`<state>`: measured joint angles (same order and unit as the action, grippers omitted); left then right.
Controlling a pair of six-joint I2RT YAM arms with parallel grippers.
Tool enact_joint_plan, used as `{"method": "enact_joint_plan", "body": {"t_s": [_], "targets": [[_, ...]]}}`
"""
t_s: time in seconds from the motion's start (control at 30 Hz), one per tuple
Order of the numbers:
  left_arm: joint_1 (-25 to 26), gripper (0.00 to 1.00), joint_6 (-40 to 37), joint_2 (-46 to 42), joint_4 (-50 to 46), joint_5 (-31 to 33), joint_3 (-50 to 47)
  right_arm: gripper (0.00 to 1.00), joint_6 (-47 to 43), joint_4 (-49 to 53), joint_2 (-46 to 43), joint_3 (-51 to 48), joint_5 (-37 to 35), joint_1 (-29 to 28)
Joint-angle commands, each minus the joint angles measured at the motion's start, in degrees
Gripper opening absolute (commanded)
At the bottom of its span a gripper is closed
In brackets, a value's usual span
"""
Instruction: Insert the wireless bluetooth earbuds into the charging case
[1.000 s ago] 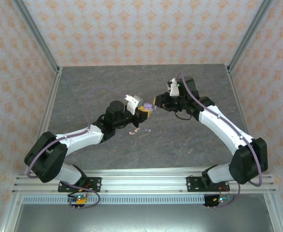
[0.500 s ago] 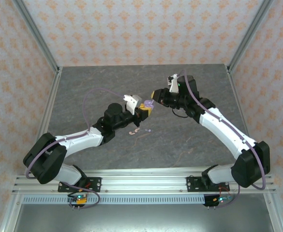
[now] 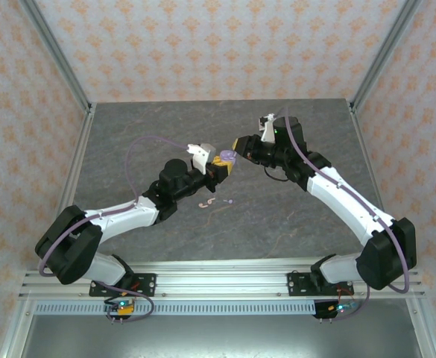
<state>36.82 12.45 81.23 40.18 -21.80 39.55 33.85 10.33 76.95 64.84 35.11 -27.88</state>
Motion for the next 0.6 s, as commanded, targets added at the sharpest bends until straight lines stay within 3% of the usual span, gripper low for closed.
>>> {"method": "enact_joint_plan", "body": {"t_s": [0.0, 0.57], "targets": [[0.8, 0.12, 0.6, -0.9, 2.2, 0.9, 1.2, 0.21, 0.5, -2.6, -1.0, -0.5, -0.1, -0.5], [1.0, 0.12, 1.7, 0.2, 2.0, 2.0, 2.7, 0.21, 0.8, -2.4, 0.3, -0.6, 0.3, -1.4]]}}
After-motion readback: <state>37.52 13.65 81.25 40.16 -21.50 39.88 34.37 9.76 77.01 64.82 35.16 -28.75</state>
